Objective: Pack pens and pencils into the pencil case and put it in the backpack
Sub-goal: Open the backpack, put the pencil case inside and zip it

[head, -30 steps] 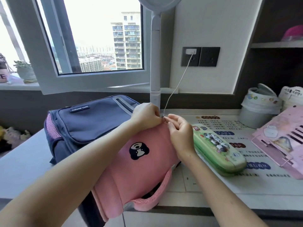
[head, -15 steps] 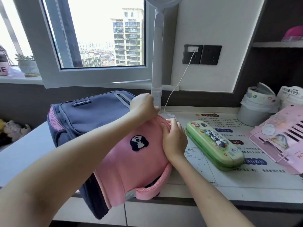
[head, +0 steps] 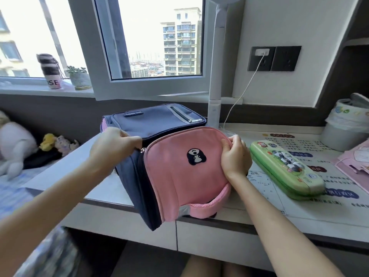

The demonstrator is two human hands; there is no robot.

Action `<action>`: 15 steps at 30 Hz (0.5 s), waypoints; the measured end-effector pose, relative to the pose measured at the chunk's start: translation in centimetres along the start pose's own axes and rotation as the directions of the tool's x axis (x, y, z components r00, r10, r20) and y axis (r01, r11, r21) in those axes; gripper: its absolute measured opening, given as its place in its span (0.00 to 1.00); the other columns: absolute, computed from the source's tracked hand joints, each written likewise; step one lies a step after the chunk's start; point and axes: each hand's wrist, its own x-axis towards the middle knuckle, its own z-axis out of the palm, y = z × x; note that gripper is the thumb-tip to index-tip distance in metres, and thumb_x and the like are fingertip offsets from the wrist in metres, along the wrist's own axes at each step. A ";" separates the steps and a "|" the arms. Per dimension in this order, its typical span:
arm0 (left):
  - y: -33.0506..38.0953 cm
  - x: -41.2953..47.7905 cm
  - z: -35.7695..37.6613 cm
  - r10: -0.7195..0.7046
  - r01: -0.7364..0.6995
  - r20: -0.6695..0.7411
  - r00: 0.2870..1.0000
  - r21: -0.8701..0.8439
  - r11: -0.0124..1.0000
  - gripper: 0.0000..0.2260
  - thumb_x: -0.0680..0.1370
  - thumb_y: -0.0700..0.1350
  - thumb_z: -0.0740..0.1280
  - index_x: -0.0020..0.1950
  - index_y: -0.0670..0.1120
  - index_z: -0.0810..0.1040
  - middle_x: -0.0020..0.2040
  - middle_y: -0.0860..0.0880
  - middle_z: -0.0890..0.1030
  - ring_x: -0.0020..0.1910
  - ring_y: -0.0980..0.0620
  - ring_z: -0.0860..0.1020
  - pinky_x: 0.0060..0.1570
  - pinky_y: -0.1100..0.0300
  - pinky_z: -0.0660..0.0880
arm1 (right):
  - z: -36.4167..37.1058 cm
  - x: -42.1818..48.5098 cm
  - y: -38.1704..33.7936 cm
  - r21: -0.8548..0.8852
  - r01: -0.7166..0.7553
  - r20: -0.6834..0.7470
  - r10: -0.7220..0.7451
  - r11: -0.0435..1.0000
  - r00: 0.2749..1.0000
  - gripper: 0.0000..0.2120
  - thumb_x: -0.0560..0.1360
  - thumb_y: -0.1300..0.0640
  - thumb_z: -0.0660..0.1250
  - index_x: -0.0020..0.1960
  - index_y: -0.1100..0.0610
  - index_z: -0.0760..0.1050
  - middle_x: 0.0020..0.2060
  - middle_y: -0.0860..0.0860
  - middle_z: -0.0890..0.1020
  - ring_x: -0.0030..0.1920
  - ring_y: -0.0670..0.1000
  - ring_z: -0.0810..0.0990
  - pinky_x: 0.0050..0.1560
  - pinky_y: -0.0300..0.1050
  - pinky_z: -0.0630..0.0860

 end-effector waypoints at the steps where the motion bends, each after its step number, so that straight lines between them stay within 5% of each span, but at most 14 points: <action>1: -0.7 -1.2 -0.4 -0.066 0.070 0.040 0.997 -0.109 0.992 0.12 0.60 0.45 0.66 0.19 0.46 0.66 0.21 0.48 0.64 0.25 0.49 0.59 0.28 0.61 0.57 | 0.0 0.1 0.0 -0.004 -0.001 0.002 0.001 1.000 1.000 0.13 0.79 0.49 0.58 0.47 0.59 0.71 0.48 0.58 0.79 0.49 0.61 0.76 0.43 0.50 0.69; 5: -3.1 -5.4 -0.4 -0.338 0.440 0.343 0.876 -0.287 0.851 0.17 0.69 0.42 0.67 0.22 0.48 0.66 0.21 0.51 0.67 0.22 0.55 0.62 0.29 0.62 0.57 | -0.4 0.2 -0.2 -0.038 0.002 0.028 -0.001 0.999 1.000 0.13 0.79 0.49 0.58 0.48 0.59 0.71 0.50 0.59 0.78 0.51 0.61 0.75 0.43 0.49 0.68; 11: -7.2 -13.0 4.1 -0.427 0.708 0.710 0.560 -0.142 0.692 0.15 0.73 0.46 0.66 0.27 0.48 0.70 0.25 0.51 0.70 0.23 0.56 0.63 0.30 0.62 0.51 | -2.5 -1.1 -1.7 -0.201 0.083 0.071 -0.070 0.976 0.995 0.14 0.77 0.53 0.62 0.60 0.56 0.72 0.58 0.60 0.77 0.57 0.62 0.73 0.55 0.53 0.68; 13: -8.0 -14.0 6.5 -0.472 0.704 0.664 0.580 -0.116 0.701 0.14 0.74 0.49 0.67 0.29 0.46 0.74 0.26 0.51 0.72 0.24 0.56 0.65 0.28 0.63 0.53 | -3.0 -2.5 -2.2 -0.229 0.176 0.046 -0.170 0.958 0.984 0.16 0.76 0.56 0.63 0.62 0.56 0.72 0.59 0.59 0.76 0.59 0.62 0.72 0.56 0.54 0.67; 15: -8.6 -14.0 8.5 -0.461 0.629 0.557 0.690 -0.148 0.763 0.14 0.75 0.50 0.66 0.34 0.43 0.79 0.25 0.52 0.74 0.25 0.55 0.67 0.26 0.64 0.59 | -3.2 -4.2 -2.3 -0.204 0.264 0.046 -0.260 0.943 0.964 0.16 0.75 0.58 0.63 0.62 0.56 0.72 0.60 0.58 0.75 0.60 0.62 0.71 0.57 0.54 0.67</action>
